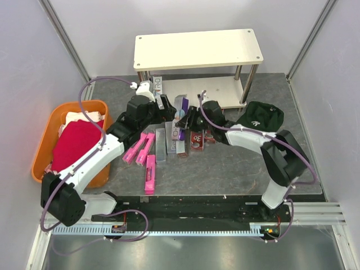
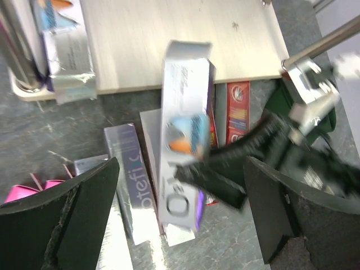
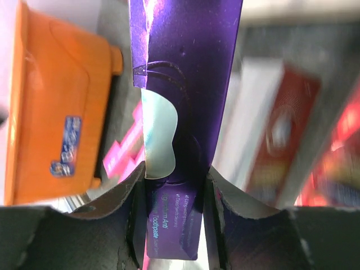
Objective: Place and organize the toothpastes onto the shelf
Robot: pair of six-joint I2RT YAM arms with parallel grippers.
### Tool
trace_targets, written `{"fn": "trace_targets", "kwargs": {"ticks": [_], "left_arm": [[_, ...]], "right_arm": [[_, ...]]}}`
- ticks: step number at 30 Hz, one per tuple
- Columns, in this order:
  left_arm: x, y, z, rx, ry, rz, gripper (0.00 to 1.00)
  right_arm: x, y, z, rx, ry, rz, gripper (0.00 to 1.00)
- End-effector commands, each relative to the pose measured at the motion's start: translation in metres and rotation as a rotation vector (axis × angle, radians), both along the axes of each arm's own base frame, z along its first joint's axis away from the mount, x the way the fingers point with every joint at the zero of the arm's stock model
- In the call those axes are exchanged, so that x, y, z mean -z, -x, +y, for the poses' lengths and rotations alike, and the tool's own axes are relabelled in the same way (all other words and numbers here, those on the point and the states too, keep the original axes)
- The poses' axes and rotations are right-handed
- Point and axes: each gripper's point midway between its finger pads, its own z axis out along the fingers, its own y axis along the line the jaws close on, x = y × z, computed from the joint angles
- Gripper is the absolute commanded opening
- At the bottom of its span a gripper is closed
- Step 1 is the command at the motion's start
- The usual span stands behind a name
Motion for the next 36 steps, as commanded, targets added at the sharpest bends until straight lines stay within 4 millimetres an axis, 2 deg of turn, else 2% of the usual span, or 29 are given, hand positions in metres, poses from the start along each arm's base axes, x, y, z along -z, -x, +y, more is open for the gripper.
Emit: {"fn": "trace_targets", "kwargs": {"ticks": [1,2,3,4,5,6,7,8,9,10,11,12,13,14,15,16,17,18,20,21,22,24,26,34,35,36], "left_arm": [[-0.033,0.005,0.025,-0.052,-0.047,-0.115,0.99],[-0.032,0.007,0.026,-0.052,-0.051,-0.118,0.99],[-0.036,0.009,0.028,-0.051,-0.051,-0.13,0.99],[-0.037,0.011,0.03,-0.052,-0.051,-0.134,0.99],[-0.035,0.013,0.031,-0.052,-0.055,-0.132,0.99],[-0.037,0.014,0.033,-0.056,-0.052,-0.137,0.99],[-0.036,0.015,0.033,-0.054,-0.051,-0.138,0.99],[-0.034,0.017,0.034,-0.052,-0.054,-0.135,0.99],[-0.034,0.017,0.035,-0.054,-0.054,-0.135,0.99],[-0.033,0.018,0.036,-0.053,-0.057,-0.133,0.99],[-0.031,0.018,0.036,-0.05,-0.061,-0.129,0.99],[-0.03,0.019,0.036,-0.045,-0.062,-0.128,0.99],[-0.028,0.019,0.035,-0.04,-0.065,-0.123,0.99],[-0.027,0.02,0.034,-0.036,-0.066,-0.118,0.99],[-0.026,0.021,0.034,-0.031,-0.066,-0.115,0.99],[-0.026,0.021,0.034,-0.029,-0.066,-0.114,0.99],[-0.024,0.021,0.032,-0.025,-0.064,-0.108,0.99],[-0.023,0.021,0.032,-0.022,-0.064,-0.104,0.99],[-0.022,0.021,0.031,-0.021,-0.063,-0.101,0.99],[-0.021,0.021,0.031,-0.02,-0.063,-0.101,0.99],[-0.02,0.021,0.031,-0.019,-0.065,-0.097,0.99],[-0.018,0.022,0.03,-0.012,-0.064,-0.091,0.99],[-0.016,0.022,0.029,-0.012,-0.062,-0.085,0.98],[-0.011,0.02,0.025,-0.002,-0.059,-0.066,0.98],[-0.01,0.021,0.025,-0.001,-0.057,-0.065,0.98],[-0.011,0.02,0.025,-0.003,-0.056,-0.065,0.98]], "right_arm": [[-0.065,-0.045,0.035,-0.097,-0.123,-0.179,0.36],[-0.05,-0.054,0.038,-0.1,-0.107,-0.158,0.36],[-0.048,-0.059,0.04,-0.104,-0.101,-0.149,0.36],[-0.061,-0.074,0.042,-0.098,-0.116,-0.172,0.36],[-0.043,-0.079,0.046,-0.121,-0.103,-0.127,0.36],[-0.041,-0.088,0.044,-0.114,-0.098,-0.121,0.36],[-0.054,-0.1,0.047,-0.111,-0.112,-0.145,0.36],[-0.037,-0.104,0.05,-0.129,-0.099,-0.111,0.36],[-0.034,-0.112,0.048,-0.124,-0.093,-0.104,0.36],[-0.047,-0.122,0.051,-0.132,-0.105,-0.135,0.36],[-0.03,-0.128,0.051,-0.135,-0.086,-0.102,0.36],[-0.029,-0.133,0.05,-0.137,-0.088,-0.098,0.36],[-0.04,-0.141,0.052,-0.145,-0.103,-0.121,0.36],[-0.025,-0.146,0.051,-0.146,-0.091,-0.091,0.36],[-0.033,-0.152,0.051,-0.155,-0.102,-0.108,0.36],[-0.022,-0.156,0.051,-0.162,-0.098,-0.088,0.36],[-0.02,-0.16,0.049,-0.162,-0.102,-0.081,0.36],[-0.027,-0.165,0.048,-0.176,-0.114,-0.096,0.37],[-0.016,-0.171,0.045,-0.177,-0.11,-0.079,0.37],[-0.023,-0.173,0.048,-0.192,-0.116,-0.093,0.37],[-0.011,-0.175,0.048,-0.196,-0.111,-0.071,0.38],[-0.012,-0.181,0.048,-0.196,-0.111,-0.07,0.39],[-0.003,-0.183,0.05,-0.198,-0.108,-0.057,0.4],[0.022,-0.196,0.049,-0.112,-0.113,-0.014,0.53],[0.031,-0.196,0.045,-0.091,-0.105,-0.002,0.54],[0.028,-0.198,0.043,-0.072,-0.104,-0.011,0.57]]}}
